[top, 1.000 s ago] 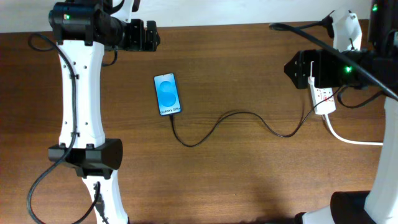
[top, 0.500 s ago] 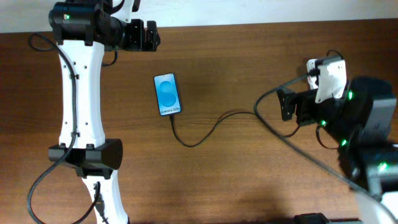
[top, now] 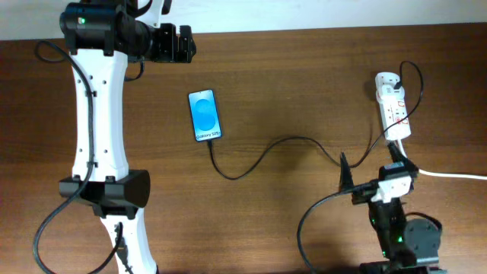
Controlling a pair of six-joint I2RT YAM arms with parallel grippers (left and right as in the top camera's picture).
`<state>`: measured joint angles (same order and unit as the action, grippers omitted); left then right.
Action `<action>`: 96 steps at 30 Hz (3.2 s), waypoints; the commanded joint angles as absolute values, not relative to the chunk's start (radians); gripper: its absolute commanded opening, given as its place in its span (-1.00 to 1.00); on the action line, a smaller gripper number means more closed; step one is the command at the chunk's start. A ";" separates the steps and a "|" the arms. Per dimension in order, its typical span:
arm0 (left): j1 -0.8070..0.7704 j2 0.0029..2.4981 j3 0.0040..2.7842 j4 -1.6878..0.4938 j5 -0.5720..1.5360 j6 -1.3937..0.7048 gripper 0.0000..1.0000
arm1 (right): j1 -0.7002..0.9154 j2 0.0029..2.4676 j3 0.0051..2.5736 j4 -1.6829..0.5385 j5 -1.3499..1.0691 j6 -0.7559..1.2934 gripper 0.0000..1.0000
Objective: Plug charger to phone and switch on socket
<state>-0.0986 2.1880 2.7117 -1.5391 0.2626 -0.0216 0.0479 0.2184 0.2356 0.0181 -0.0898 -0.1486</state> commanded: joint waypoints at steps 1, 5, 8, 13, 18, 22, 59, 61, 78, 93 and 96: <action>-0.100 2.188 2.715 -1.539 0.273 -0.007 0.99 | 0.051 0.119 0.157 0.046 -0.054 -0.154 0.97; -0.100 2.188 2.715 -1.539 0.273 -0.007 0.99 | 0.051 0.043 0.087 0.061 -0.055 -0.153 0.97; -0.100 2.188 2.715 -1.539 0.273 -0.007 0.99 | 0.051 0.003 0.036 0.073 -0.065 -0.153 0.97; -0.100 2.188 2.715 -1.539 0.273 -0.007 0.99 | 0.051 0.003 0.006 0.015 -0.078 -0.149 0.97; -0.100 2.188 2.715 -1.539 0.273 -0.007 0.99 | 0.051 0.004 0.006 -0.075 -0.074 -0.142 0.97; -0.100 2.188 2.715 -1.539 0.273 -0.007 0.99 | 0.051 0.004 0.006 -0.075 -0.074 -0.142 0.97; 0.000 0.702 0.568 0.109 0.122 0.264 0.99 | 0.051 0.004 0.006 -0.075 -0.074 -0.142 0.97; 0.026 0.578 0.418 0.174 0.110 0.264 0.99 | 0.051 0.004 0.006 -0.074 -0.074 -0.142 0.97; 0.058 0.004 0.009 -0.066 0.115 0.354 0.99 | 0.051 0.004 0.006 -0.074 -0.074 -0.142 0.97; 0.055 0.005 0.009 -0.072 0.115 0.353 0.99 | 0.051 0.004 0.006 -0.075 -0.074 -0.142 0.97; 0.055 0.005 0.009 -0.072 0.115 0.353 0.99 | 0.051 0.004 0.006 -0.074 -0.074 -0.142 0.97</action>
<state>0.0528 0.0166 0.0166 -0.0715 0.1154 0.3416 0.0479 0.0109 0.0105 -0.0677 -0.0711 -0.1532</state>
